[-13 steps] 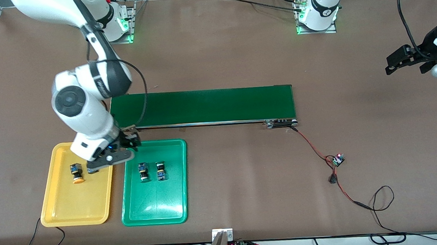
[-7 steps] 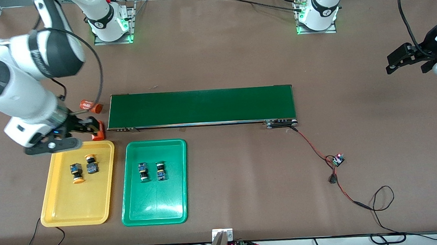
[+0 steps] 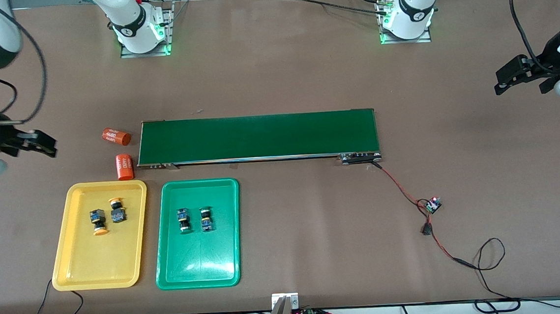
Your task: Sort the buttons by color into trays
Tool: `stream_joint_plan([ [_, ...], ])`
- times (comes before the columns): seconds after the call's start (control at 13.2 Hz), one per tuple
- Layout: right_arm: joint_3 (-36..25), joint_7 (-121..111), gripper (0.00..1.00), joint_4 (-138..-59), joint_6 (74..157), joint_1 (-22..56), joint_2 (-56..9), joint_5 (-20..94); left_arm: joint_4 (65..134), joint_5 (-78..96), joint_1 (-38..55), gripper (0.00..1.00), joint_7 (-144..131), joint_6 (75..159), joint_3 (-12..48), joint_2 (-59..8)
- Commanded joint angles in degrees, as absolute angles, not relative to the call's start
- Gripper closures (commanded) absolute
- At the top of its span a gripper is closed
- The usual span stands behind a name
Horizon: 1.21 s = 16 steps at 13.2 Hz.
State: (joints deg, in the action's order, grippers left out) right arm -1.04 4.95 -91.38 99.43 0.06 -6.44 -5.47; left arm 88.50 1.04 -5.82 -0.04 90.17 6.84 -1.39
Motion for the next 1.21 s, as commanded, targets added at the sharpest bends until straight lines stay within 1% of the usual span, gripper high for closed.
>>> stream_joint_plan([
  [0.0,-0.18,4.31,0.07,-92.99,98.00,-3.33,-3.08,-4.66,86.84,0.35,-5.80,0.00,-0.35,88.95,7.12,-1.93],
  [0.08,-0.18,4.31,0.00,-92.99,97.30,-4.04,-2.38,-4.57,86.84,0.35,-5.80,0.00,-0.35,88.86,7.12,-1.93],
  [0.38,-0.09,4.57,0.00,-92.99,95.98,-6.05,-1.41,-2.64,86.84,0.35,-5.89,0.00,-0.35,88.95,7.03,-1.85],
  [0.6,1.67,4.22,0.00,-92.99,94.92,-8.78,-0.62,-1.85,86.84,0.35,-5.80,0.00,-0.35,88.95,7.03,-1.85],
  [0.98,1.67,1.34,0.00,-92.73,93.69,-7.65,-0.35,-1.76,84.99,0.35,-5.80,0.00,-0.62,89.03,7.12,-2.02],
  [1.13,1.32,-0.35,0.00,-92.55,92.82,-5.72,-0.35,-1.84,84.99,0.35,-5.80,0.00,-0.53,88.95,6.94,-2.11],
])
